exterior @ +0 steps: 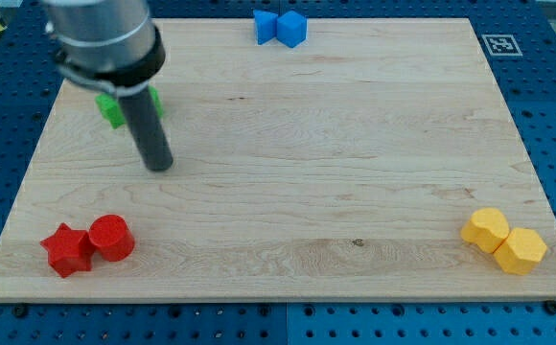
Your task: Point your arm at green star
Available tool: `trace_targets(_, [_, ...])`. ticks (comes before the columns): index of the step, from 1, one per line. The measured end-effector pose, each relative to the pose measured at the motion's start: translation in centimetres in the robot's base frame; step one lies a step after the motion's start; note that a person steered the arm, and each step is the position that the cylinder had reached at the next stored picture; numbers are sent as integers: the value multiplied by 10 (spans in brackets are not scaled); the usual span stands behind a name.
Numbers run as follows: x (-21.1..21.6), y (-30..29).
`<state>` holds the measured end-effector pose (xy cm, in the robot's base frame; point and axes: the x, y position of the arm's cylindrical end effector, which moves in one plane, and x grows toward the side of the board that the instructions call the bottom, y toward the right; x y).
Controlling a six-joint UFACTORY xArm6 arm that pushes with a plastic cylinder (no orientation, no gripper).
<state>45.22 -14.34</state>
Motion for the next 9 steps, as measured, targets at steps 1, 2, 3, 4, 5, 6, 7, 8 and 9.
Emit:
trace_targets(1, [-19,11])
trace_targets(2, [-37,15])
trace_targets(3, [-80,15])
trace_targets(4, [-107,16])
trace_targets(5, [-148,-8])
trace_targets(6, [-156,-62])
trace_targets(7, [-152,-97])
trace_targets(8, [-141,-97])
trace_targets(9, [-115,-97])
